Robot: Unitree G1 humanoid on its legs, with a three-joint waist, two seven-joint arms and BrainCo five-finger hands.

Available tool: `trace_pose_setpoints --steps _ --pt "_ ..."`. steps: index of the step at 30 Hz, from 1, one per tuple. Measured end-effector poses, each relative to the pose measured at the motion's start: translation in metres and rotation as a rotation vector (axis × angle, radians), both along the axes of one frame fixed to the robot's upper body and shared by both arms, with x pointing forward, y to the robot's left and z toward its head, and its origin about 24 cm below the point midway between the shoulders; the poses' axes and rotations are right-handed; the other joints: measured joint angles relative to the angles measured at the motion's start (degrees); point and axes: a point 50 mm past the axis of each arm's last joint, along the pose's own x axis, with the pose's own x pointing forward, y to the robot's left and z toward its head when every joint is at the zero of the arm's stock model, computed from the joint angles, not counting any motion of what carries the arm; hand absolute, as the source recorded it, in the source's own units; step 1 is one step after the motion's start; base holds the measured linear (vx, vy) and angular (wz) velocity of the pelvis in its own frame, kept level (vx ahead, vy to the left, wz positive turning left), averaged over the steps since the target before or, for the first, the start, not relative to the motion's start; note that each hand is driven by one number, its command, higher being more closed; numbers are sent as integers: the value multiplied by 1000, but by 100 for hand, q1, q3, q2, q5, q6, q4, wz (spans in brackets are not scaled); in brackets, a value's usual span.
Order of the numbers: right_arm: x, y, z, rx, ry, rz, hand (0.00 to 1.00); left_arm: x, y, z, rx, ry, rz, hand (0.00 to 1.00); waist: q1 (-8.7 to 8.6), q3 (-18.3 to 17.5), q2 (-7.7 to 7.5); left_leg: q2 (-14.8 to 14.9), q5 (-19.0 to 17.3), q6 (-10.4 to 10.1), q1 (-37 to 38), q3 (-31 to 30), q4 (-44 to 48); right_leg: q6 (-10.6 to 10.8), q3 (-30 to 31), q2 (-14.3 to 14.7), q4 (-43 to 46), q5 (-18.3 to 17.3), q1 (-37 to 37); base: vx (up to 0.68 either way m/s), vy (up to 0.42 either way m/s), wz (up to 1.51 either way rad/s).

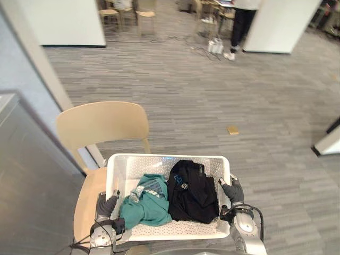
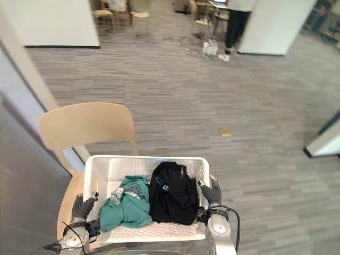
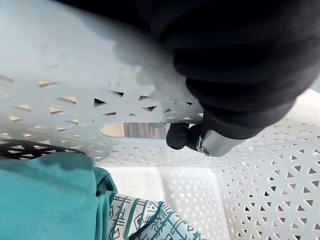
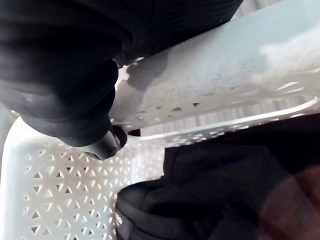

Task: Pick up the laundry basket with both hands and put the clothes into the washing machine.

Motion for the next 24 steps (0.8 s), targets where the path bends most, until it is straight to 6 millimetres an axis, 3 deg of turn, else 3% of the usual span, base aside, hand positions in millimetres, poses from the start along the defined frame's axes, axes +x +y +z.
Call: trace_pose_setpoints --steps 4,8,12,14,18,21,24 --pt "-12 -14 -9 -38 52 -16 100 -6 -13 -12 -44 54 -14 100 -104 40 344 97 218 22 181 -75 -366 5 -81 298 -851 361 392 23 -6 -11" --pt "-7 1 -6 -21 33 37 100 -12 2 -11 -36 52 68 100 24 91 292 166 205 31 156 -131 10 -2 99 356 -830 364 423 -14 -29 -28" --pt "11 30 7 -10 -34 158 100 -32 24 -1 -11 25 218 100 67 152 390 178 -80 178 48 -616 317 -6 228 424 -782 366 322 -65 34 -20" --pt "20 47 18 11 -81 238 100 -44 38 10 27 -6 292 100 145 208 461 246 -380 42 5 -623 253 9 319 476 -638 357 111 -106 108 -22" --pt "32 72 30 38 -131 312 100 -53 57 21 66 -38 363 100 247 280 404 142 -393 64 -207 -648 381 45 299 351 -595 378 -32 -35 81 3" --pt "49 84 47 33 -194 363 100 -52 62 28 51 -86 392 100 392 376 358 122 -391 72 -499 -694 489 102 268 280 -584 419 -240 -15 46 12" --pt "71 93 71 12 -292 393 100 -38 65 34 12 -167 422 100 524 647 347 111 -370 100 -953 -846 681 79 152 253 -469 442 -536 -16 11 18"
